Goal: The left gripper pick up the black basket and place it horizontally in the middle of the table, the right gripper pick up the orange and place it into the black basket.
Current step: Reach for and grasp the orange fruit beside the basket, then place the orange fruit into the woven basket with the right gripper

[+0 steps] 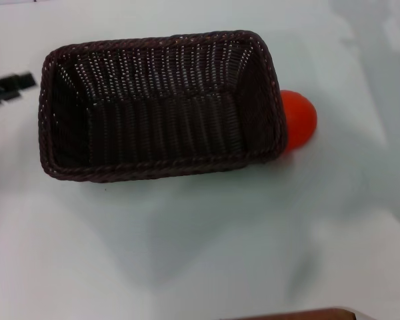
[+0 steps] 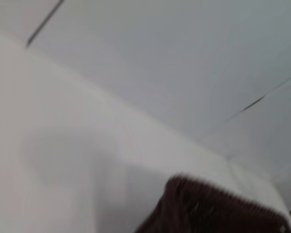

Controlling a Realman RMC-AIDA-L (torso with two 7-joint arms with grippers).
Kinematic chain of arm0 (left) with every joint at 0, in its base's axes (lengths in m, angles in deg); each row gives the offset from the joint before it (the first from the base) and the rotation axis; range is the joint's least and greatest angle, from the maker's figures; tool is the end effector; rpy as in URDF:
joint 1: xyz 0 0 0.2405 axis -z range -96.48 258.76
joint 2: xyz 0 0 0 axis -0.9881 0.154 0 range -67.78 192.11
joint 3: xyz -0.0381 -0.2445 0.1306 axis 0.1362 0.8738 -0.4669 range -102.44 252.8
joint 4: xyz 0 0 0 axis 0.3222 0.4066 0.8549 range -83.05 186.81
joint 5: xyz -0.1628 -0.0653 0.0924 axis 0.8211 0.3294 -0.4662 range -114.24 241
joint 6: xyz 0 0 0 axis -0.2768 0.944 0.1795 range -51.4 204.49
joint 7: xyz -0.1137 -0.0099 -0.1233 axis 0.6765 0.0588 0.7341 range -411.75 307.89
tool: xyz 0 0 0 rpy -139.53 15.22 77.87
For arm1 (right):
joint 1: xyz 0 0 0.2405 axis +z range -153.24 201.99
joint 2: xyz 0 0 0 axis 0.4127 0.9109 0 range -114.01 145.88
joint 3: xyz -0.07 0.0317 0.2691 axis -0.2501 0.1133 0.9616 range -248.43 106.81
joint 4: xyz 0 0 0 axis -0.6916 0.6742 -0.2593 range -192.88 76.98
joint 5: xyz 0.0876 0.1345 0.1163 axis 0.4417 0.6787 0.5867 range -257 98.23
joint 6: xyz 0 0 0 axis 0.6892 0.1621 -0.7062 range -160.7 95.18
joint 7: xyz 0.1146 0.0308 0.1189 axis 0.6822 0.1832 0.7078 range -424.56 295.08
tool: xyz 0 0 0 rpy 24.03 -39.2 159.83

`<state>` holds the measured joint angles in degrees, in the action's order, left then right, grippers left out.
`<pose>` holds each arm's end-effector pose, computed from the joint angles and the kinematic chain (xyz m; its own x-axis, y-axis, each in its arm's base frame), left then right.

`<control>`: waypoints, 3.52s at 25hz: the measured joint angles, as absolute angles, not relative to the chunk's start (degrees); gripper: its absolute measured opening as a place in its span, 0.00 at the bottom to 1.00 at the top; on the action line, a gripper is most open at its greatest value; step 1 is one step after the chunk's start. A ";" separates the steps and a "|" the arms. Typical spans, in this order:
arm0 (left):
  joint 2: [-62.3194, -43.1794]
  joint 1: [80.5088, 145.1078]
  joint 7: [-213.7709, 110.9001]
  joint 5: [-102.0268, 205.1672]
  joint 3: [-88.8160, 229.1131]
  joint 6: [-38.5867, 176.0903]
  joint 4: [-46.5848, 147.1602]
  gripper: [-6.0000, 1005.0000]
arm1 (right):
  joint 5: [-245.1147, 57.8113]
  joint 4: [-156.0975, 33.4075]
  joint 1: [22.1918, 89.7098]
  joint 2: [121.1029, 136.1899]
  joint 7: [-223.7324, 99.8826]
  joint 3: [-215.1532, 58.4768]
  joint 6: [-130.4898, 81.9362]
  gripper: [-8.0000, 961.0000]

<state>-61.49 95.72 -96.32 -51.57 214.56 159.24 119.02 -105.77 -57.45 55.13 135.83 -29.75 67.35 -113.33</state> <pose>-0.3072 0.3161 0.0309 0.1699 0.7378 0.6533 0.9745 -0.2244 0.0000 0.3232 0.3730 0.0437 -0.3100 -0.2925 0.9046 0.9304 0.1024 0.3520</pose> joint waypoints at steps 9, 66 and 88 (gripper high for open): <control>-62.05 92.82 -138.10 -22.08 224.11 163.67 107.88 0.53 | -123.00 -40.33 51.49 131.18 -6.08 54.22 -106.03 0.97; -61.80 100.91 -181.38 -2.53 224.11 169.00 75.09 0.53 | -221.27 -15.28 70.86 128.57 50.29 47.19 -113.64 0.55; -61.85 100.38 -181.31 -2.38 224.68 169.55 74.68 0.53 | -178.23 -15.90 65.22 133.63 18.00 58.37 -122.35 0.35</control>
